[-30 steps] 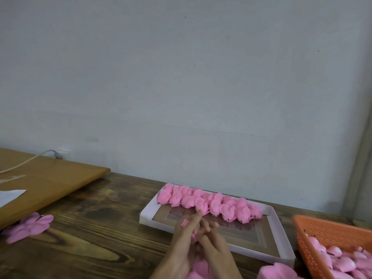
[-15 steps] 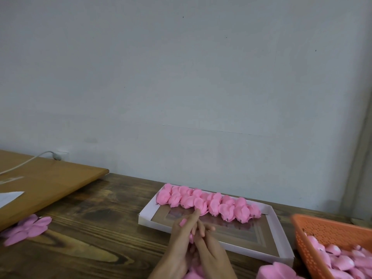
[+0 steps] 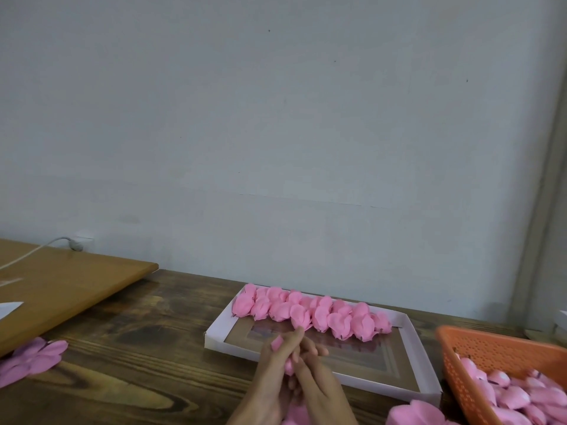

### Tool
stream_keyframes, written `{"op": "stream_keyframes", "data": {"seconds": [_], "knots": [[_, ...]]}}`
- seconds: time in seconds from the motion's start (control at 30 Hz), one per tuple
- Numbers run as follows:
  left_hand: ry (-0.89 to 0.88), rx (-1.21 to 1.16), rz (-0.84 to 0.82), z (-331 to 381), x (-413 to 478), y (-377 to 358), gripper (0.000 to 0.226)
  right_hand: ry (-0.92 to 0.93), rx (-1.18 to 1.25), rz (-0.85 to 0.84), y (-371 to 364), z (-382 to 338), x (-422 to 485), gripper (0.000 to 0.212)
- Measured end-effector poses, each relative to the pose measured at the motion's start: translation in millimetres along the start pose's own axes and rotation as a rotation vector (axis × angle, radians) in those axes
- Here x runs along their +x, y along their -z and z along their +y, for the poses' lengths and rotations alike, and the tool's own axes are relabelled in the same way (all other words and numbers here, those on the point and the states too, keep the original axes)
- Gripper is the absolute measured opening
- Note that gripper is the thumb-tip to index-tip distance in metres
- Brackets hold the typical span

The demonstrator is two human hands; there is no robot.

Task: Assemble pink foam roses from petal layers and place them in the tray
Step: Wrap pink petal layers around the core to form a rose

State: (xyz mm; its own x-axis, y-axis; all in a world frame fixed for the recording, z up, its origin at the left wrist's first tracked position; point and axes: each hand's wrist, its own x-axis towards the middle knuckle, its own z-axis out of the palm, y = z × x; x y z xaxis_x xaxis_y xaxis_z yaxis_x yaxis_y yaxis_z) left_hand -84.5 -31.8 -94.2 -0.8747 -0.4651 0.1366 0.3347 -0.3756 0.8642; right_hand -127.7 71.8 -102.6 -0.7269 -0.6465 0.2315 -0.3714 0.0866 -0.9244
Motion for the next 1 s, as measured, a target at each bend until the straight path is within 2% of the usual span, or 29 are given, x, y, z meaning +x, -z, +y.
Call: {"op": "stream_keyframes", "data": {"seconds": [0.13, 0.23, 0.3, 0.37, 0.5, 0.57, 0.63, 0.7, 0.83, 0.93, 1.0], "knots": [[-0.01, -0.032, 0.008, 0.2, -1.3, -2.9, 0.056, 0.026, -0.005, 0.036, -0.6, -1.3, -2.5, 0.01], [0.004, -0.074, -0.001, 1.2, -0.6, -2.6, 0.045, 0.115, 0.057, 0.022, 1.6, -0.2, 0.0, 0.027], [0.007, -0.066, -0.008, 2.1, -0.6, -1.8, 0.043, 0.124, 0.112, -0.013, 3.2, -3.5, 2.1, 0.022], [-0.007, -0.037, 0.004, 2.1, -0.6, -1.8, 0.051, 0.108, 0.152, -0.073, 4.5, -6.5, 2.6, 0.016], [-0.035, -0.046, 0.012, 0.3, -1.2, -3.1, 0.059, 0.097, 0.074, -0.103, 5.8, -4.0, 3.7, 0.021], [-0.032, -0.066, 0.023, -0.1, -0.9, -2.6, 0.056, 0.109, 0.051, -0.075, 6.1, -3.4, 1.6, 0.016], [-0.012, -0.056, -0.001, 0.0, -1.3, -3.3, 0.047, 0.128, 0.08, -0.072, 5.6, -1.6, 0.3, 0.029], [-0.005, -0.045, -0.005, -0.4, -1.6, -3.9, 0.042, 0.148, 0.115, -0.059, 4.6, -2.4, 0.5, 0.031], [-0.052, -0.044, 0.021, -2.6, 0.5, -3.1, 0.056, 0.131, 0.11, -0.067, 1.6, -5.8, 0.7, 0.015], [-0.074, -0.008, 0.013, -3.4, 1.9, -1.7, 0.064, 0.044, 0.076, -0.068, 1.3, 0.1, 2.4, 0.028], [-0.08, -0.025, 0.012, -4.3, 2.2, -1.0, 0.065, 0.02, 0.054, -0.05, 1.4, 0.7, 2.2, 0.024]]}}
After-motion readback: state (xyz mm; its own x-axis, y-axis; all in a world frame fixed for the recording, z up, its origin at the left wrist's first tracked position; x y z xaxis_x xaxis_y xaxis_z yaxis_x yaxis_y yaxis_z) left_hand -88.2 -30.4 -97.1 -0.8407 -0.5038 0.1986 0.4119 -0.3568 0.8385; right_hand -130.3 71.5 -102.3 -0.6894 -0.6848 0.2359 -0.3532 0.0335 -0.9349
